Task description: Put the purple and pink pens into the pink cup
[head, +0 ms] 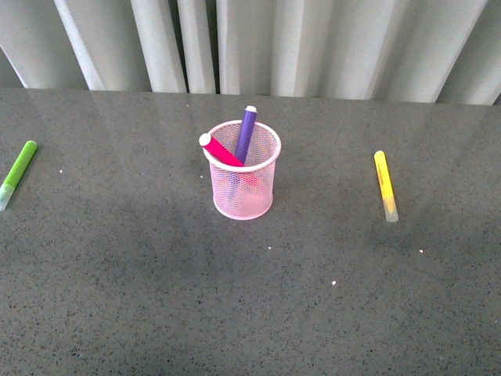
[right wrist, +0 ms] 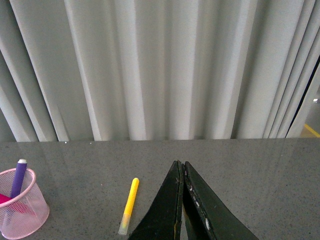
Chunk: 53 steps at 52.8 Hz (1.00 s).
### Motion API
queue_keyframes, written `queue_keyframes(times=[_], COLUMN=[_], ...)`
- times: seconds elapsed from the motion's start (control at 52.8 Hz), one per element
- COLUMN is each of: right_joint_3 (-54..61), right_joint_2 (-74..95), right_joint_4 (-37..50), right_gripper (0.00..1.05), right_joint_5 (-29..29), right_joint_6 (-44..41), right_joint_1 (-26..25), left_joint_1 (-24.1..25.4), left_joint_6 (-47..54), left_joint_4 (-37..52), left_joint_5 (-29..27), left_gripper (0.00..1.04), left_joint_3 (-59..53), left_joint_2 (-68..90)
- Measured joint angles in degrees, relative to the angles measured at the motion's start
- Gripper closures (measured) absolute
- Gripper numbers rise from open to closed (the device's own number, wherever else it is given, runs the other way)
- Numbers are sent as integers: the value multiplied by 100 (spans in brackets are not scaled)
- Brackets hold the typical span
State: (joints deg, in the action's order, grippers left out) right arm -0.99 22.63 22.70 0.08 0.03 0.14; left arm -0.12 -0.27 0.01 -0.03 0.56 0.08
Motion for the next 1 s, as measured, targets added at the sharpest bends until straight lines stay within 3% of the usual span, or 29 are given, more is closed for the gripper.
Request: queue_keyframes(times=[0.645,0.739,0.967,1.005], right_joint_3=[0,0,-2,-2], right_joint_2=[-1255,-2039,-2238,-2238], right_joint_4=[-1239,-2212,-2260,-2260], right_gripper=[101,101,101,97], right_joint_5=[0,2,2,2], right_joint_6=[0,2,2,0], right_joint_1=[0,-2,0,0], left_joint_1=[0,0,0,0], left_joint_6=[0,0,0,0], left_joint_4=[0,0,0,0], left_joint_5=[0,-2,0,-2], left_gripper=[7,7,7,7], left_joint_3=[0,0,0,0], left_joint_2=[0,0,0,0])
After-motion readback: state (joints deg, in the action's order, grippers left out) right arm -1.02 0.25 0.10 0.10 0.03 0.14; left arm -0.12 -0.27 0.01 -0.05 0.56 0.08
